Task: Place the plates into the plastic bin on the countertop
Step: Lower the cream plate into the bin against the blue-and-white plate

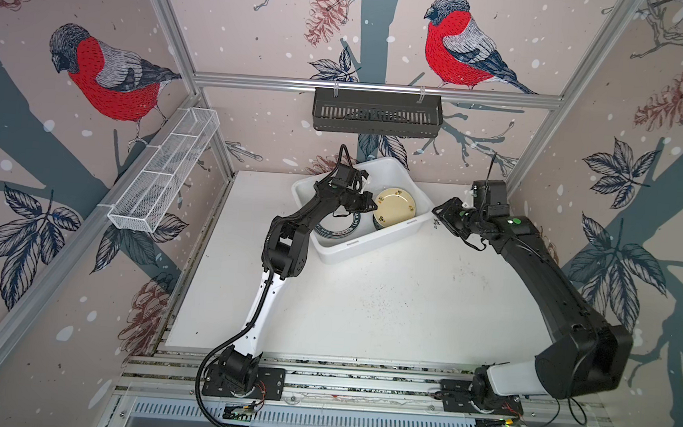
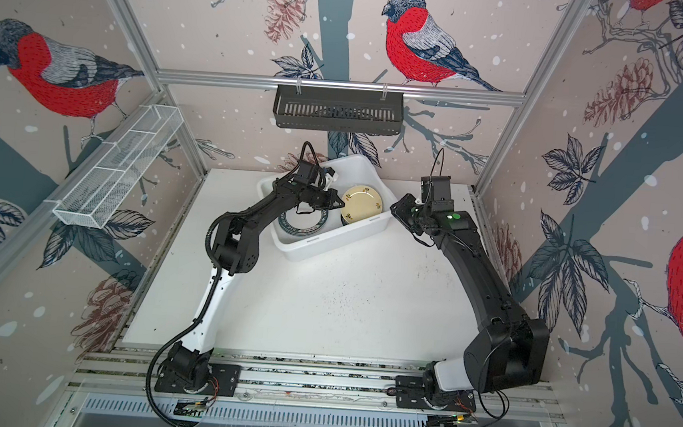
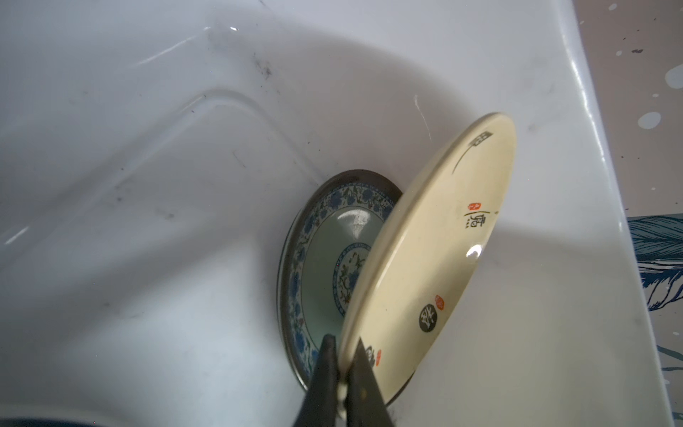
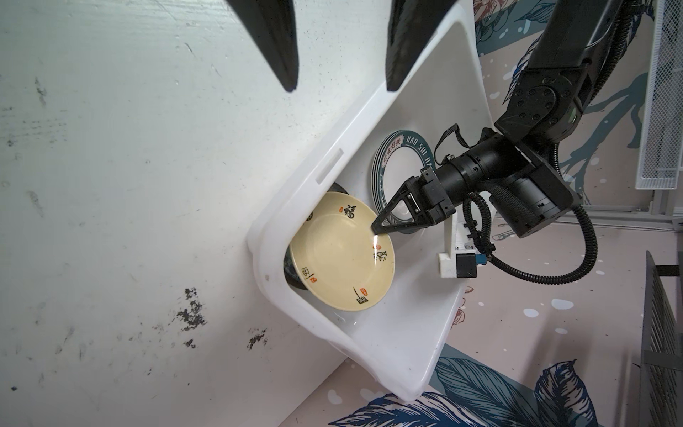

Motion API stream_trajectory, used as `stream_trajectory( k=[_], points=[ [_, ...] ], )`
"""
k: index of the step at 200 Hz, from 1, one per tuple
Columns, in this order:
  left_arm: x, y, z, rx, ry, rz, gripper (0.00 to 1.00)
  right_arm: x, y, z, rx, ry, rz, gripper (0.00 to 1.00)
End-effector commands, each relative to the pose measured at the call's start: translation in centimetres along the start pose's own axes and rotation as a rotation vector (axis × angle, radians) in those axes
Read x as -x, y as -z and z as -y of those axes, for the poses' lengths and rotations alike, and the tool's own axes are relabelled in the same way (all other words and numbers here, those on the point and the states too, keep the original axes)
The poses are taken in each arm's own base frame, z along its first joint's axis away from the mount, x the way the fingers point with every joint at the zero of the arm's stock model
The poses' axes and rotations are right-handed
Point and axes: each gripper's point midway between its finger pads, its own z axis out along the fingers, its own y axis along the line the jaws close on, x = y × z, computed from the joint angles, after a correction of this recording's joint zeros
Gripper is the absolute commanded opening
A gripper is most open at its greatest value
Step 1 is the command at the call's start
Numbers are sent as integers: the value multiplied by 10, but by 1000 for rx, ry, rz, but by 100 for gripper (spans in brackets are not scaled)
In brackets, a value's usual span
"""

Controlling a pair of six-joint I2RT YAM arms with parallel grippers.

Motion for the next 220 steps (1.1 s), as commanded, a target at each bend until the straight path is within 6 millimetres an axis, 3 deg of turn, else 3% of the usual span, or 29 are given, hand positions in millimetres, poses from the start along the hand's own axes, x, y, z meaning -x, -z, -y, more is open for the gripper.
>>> stream_trajectory(
  k=[1, 133, 220],
  points=[
    [6, -3, 3, -11, -28, 24, 0, 1, -1, -2, -1, -2, 5, 41],
    [4, -11, 5, -11, -48, 20, 0, 0, -8, 0, -2, 5, -6, 41],
    [3, -12, 10, -24, -53, 19, 6, -1, -14, 0, 4, 4, -15, 41]
  ],
)
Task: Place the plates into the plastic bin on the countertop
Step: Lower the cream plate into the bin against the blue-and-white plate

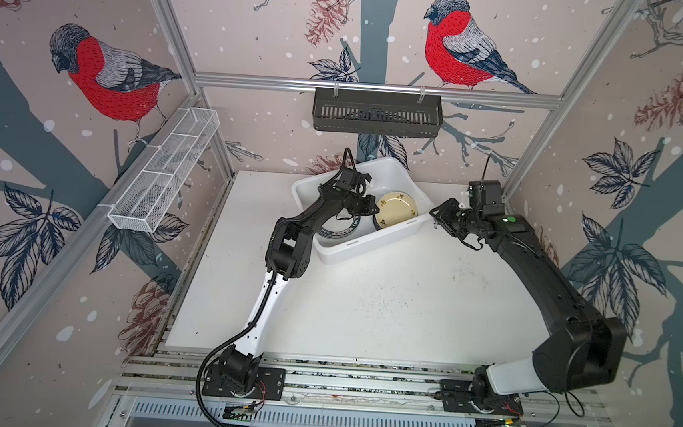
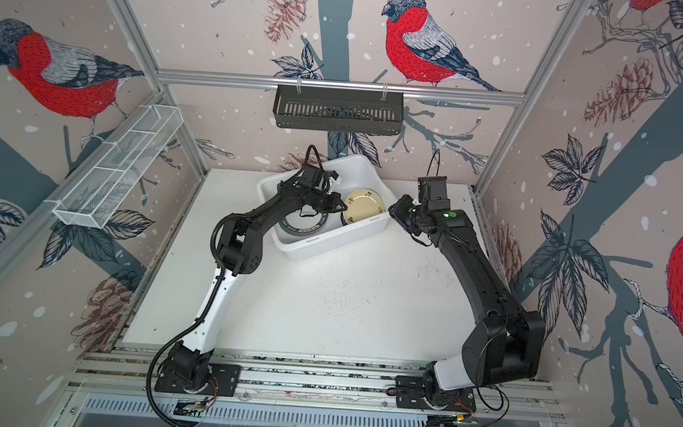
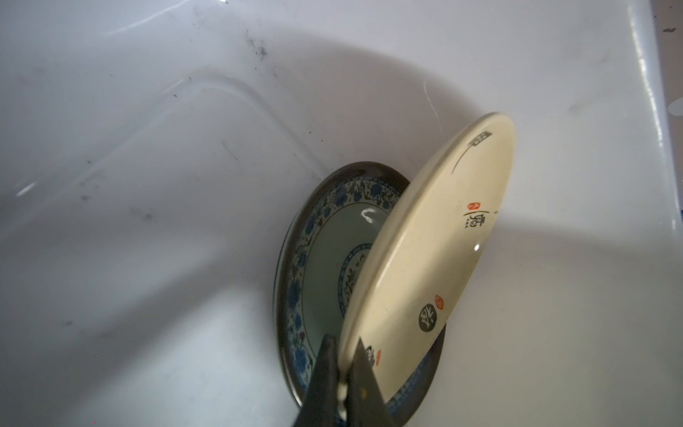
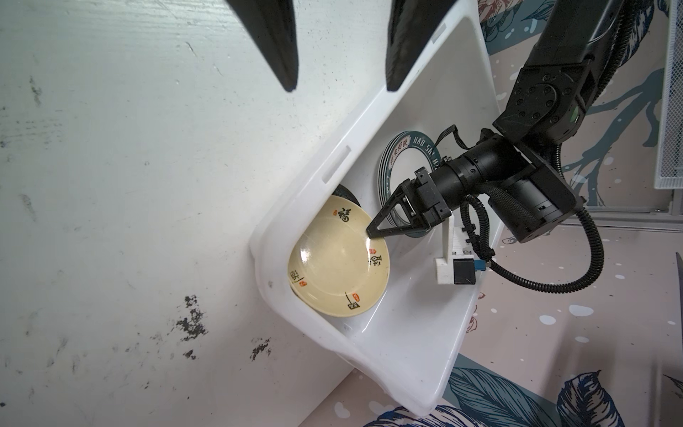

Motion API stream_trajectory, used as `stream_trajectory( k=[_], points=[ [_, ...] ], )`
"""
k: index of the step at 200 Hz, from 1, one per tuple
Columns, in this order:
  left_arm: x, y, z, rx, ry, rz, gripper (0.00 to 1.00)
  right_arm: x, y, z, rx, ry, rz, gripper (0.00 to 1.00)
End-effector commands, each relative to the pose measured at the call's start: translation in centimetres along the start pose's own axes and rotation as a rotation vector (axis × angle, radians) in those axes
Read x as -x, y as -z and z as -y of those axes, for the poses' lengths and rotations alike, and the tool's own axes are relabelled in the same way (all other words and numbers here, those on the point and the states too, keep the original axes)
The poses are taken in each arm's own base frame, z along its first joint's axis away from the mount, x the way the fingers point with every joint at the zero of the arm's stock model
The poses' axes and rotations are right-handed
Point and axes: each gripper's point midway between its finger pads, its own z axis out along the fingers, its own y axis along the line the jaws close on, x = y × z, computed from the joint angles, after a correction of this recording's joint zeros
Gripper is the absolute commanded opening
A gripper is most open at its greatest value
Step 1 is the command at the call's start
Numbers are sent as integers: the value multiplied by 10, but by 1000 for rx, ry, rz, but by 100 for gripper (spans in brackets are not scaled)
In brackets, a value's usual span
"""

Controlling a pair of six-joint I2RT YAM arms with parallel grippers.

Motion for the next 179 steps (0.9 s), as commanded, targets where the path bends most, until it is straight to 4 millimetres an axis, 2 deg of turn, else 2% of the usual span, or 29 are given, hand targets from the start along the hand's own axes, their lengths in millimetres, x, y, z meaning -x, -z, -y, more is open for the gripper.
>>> stream_trajectory(
  k=[1, 108, 179],
  points=[
    [9, 0, 11, -37, -38, 29, 6, 3, -3, -4, 17, 6, 8, 41],
    [8, -3, 22, -56, -47, 27, 17, 0, -2, -2, 16, 11, 4, 41],
    [4, -4, 19, -47, -38, 14, 26, -3, 3, 0, 18, 9, 8, 41]
  ],
)
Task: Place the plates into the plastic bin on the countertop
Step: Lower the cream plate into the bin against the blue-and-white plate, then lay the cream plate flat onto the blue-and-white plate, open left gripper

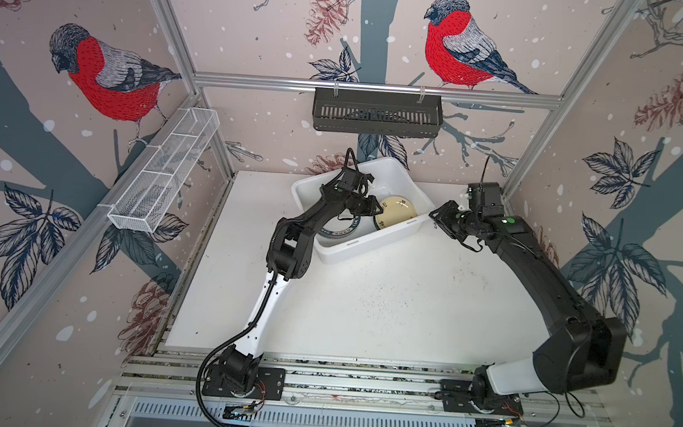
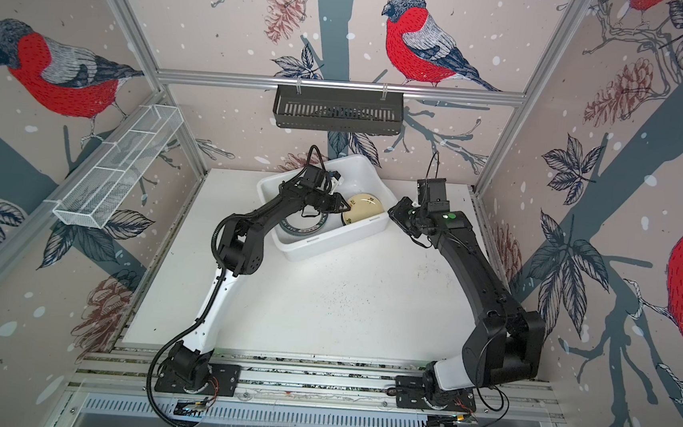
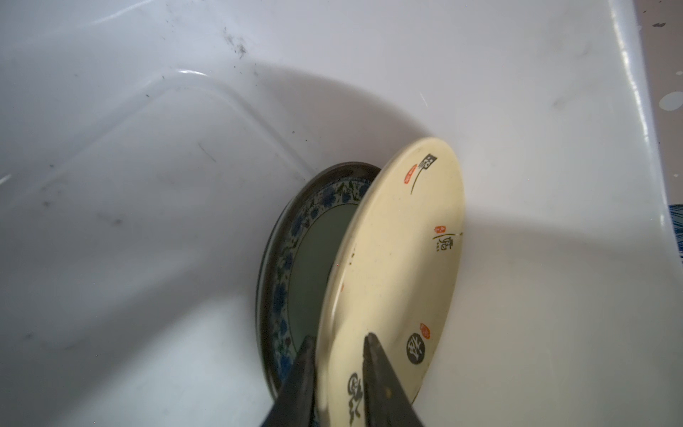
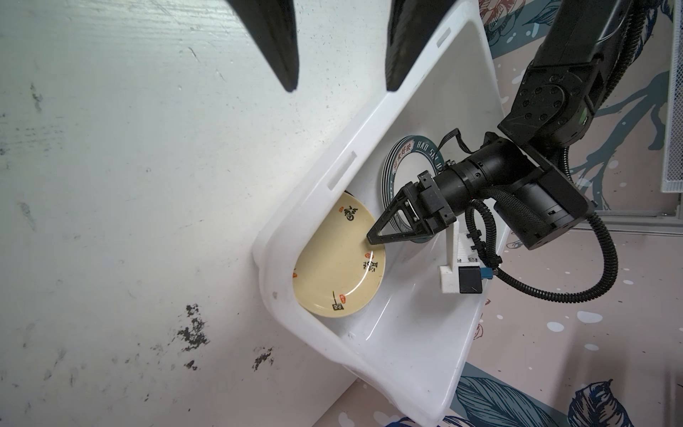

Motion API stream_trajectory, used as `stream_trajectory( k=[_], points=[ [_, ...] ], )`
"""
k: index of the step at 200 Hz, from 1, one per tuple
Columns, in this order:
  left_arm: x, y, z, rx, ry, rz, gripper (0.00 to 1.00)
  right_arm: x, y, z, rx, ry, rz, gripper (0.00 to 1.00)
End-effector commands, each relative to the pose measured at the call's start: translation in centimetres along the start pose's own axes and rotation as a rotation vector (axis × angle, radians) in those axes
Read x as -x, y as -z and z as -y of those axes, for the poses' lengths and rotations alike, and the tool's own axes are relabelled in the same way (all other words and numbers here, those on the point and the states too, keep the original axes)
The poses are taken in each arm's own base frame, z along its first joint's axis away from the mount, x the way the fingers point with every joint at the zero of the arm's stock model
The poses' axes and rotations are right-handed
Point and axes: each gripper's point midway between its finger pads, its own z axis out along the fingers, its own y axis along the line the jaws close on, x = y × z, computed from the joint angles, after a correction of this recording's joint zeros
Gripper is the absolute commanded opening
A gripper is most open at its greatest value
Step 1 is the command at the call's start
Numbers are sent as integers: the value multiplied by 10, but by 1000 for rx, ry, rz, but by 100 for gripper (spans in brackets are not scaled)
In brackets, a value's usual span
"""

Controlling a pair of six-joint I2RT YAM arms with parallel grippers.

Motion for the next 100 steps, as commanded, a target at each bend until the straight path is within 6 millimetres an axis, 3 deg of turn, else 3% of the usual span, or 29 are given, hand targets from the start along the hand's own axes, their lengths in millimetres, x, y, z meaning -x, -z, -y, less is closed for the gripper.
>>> stream_trajectory(
  k=[1, 100],
  points=[
    [5, 0, 10, -33, -24, 16, 26, 3, 4, -5, 24, 11, 21, 41],
    [10, 5, 10, -23, -31, 29, 34, 1, 6, -6, 31, 9, 28, 41]
  ],
)
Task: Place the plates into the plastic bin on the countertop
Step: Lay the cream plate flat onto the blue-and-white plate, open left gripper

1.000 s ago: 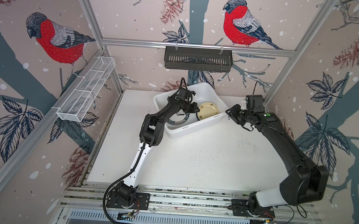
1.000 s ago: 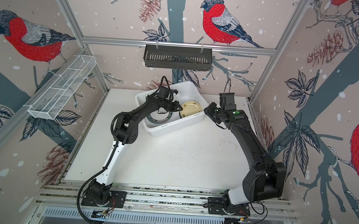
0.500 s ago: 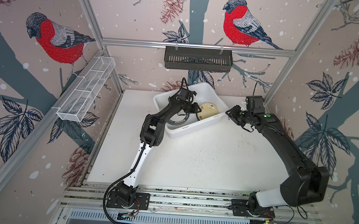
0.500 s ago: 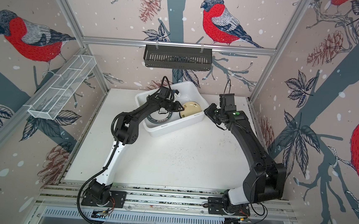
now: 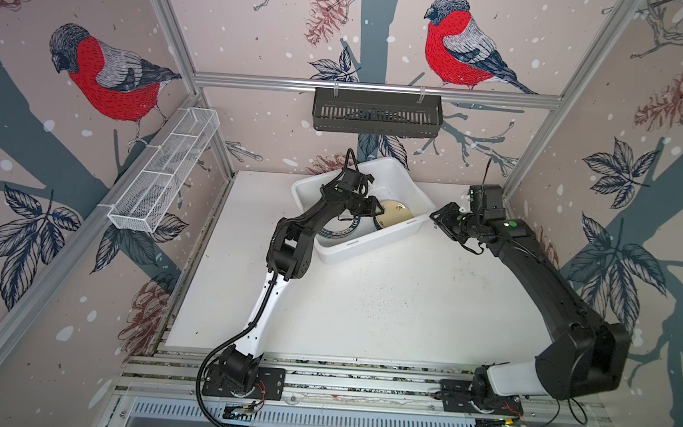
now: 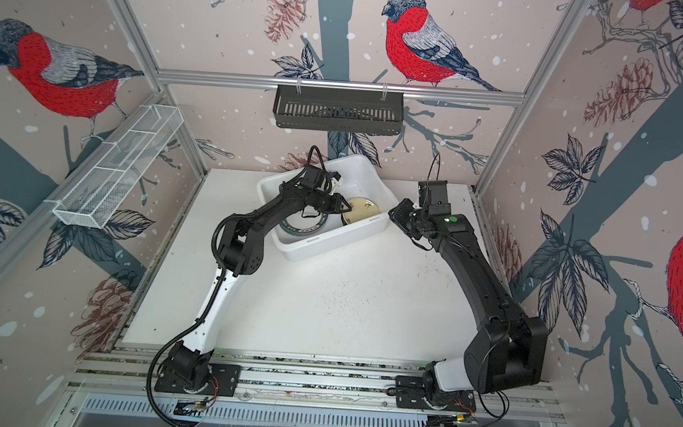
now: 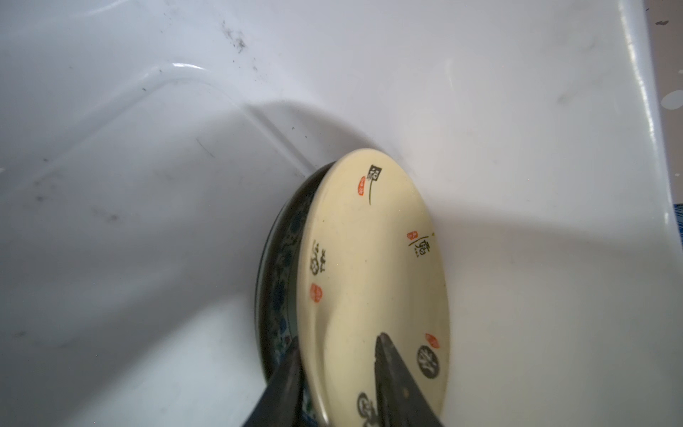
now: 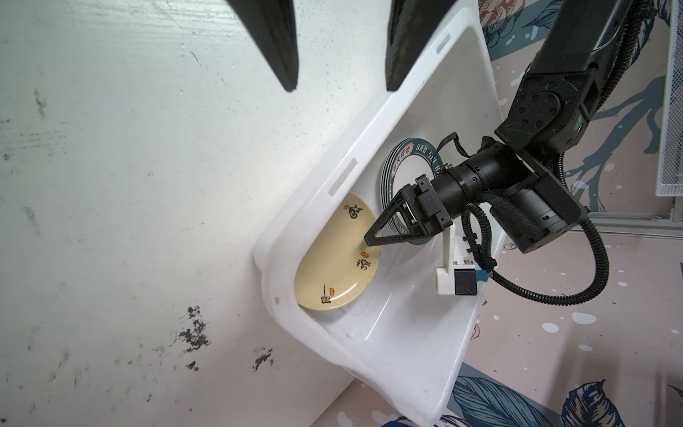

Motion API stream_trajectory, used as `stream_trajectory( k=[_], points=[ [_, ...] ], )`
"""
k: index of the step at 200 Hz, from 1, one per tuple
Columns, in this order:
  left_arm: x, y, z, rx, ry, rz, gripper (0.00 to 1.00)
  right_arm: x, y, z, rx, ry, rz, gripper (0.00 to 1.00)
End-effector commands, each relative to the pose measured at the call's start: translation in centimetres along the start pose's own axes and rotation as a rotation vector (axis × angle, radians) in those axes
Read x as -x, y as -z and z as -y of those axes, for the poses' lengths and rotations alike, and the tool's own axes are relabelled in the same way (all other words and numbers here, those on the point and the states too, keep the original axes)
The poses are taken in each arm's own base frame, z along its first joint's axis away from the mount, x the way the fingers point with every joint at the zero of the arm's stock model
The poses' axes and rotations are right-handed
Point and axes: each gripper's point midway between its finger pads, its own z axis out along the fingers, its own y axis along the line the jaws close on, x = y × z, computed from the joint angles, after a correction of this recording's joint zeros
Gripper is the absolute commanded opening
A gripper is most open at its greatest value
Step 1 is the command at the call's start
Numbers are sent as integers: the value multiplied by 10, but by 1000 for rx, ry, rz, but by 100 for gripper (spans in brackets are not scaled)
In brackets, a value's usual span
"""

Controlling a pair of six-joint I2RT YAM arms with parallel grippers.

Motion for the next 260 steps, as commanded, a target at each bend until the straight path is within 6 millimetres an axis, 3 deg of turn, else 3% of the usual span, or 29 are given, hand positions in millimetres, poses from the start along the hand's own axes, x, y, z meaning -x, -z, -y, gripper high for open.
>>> stream_trajectory(
  k=[1, 185, 260],
  points=[
    [11, 6, 11, -25, -33, 32, 34, 3, 2, -6, 19, 4, 19, 41],
    [30, 29, -3, -18, -8, 79, 48, 6, -11, -15, 23, 12, 5, 40],
    [12, 18, -2, -51, 28, 31, 47, 6, -14, -16, 22, 12, 5, 40]
  ],
)
